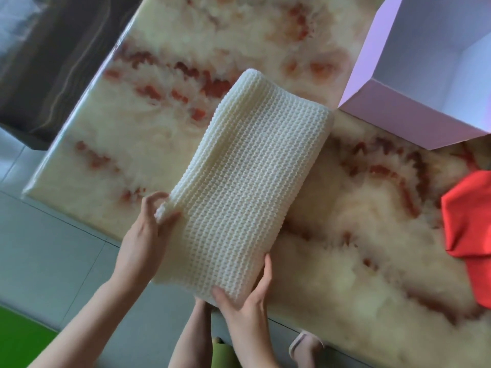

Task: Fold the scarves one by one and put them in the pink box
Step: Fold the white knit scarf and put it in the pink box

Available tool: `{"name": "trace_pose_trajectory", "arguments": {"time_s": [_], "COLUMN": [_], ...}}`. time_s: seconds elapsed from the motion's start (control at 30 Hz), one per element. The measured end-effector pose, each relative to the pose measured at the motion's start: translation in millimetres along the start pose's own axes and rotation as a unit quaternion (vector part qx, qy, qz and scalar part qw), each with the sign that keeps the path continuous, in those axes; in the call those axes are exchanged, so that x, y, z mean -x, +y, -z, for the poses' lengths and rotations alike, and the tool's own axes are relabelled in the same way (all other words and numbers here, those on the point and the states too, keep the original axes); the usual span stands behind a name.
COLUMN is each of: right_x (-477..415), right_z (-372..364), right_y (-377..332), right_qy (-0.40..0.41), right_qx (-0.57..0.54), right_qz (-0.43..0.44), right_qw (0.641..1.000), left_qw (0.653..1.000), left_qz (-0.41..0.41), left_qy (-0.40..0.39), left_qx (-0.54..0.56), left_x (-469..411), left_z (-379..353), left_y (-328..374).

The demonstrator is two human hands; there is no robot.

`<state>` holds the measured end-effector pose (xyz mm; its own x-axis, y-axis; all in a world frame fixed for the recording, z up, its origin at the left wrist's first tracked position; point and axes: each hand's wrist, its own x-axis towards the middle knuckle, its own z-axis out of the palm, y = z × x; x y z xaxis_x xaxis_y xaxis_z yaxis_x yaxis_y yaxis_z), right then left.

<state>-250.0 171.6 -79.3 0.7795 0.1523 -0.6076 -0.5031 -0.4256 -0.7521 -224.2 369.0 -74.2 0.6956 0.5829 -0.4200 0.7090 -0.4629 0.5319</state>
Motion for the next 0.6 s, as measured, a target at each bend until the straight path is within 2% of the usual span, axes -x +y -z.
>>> {"name": "trace_pose_trajectory", "arguments": {"time_s": [0.13,0.3,0.37,0.47,0.6], "right_x": [-3.1,-25.1,-29.7,-31.5,-27.4], "right_z": [-9.1,15.6,22.3,23.7,34.0], "right_y": [1.0,-17.7,-16.4,-11.6,-11.3], "right_qy": [-0.001,-0.011,-0.031,-0.033,-0.041], "right_qx": [-0.04,-0.207,-0.196,-0.177,-0.207], "right_qz": [-0.04,-0.103,-0.104,-0.097,-0.1], "right_qw": [0.998,0.973,0.975,0.979,0.972], "left_qw": [0.999,0.975,0.96,0.948,0.904], "left_qz": [-0.014,0.106,0.128,0.106,0.127], "left_qy": [-0.034,-0.168,-0.218,-0.268,-0.336], "left_qx": [-0.003,0.1,0.123,0.136,0.234], "left_x": [-19.5,-31.4,-29.2,-28.9,-17.4], "left_z": [-5.7,10.8,17.1,21.2,22.3], "left_y": [-6.3,-14.7,-19.9,-22.6,-16.8]}}
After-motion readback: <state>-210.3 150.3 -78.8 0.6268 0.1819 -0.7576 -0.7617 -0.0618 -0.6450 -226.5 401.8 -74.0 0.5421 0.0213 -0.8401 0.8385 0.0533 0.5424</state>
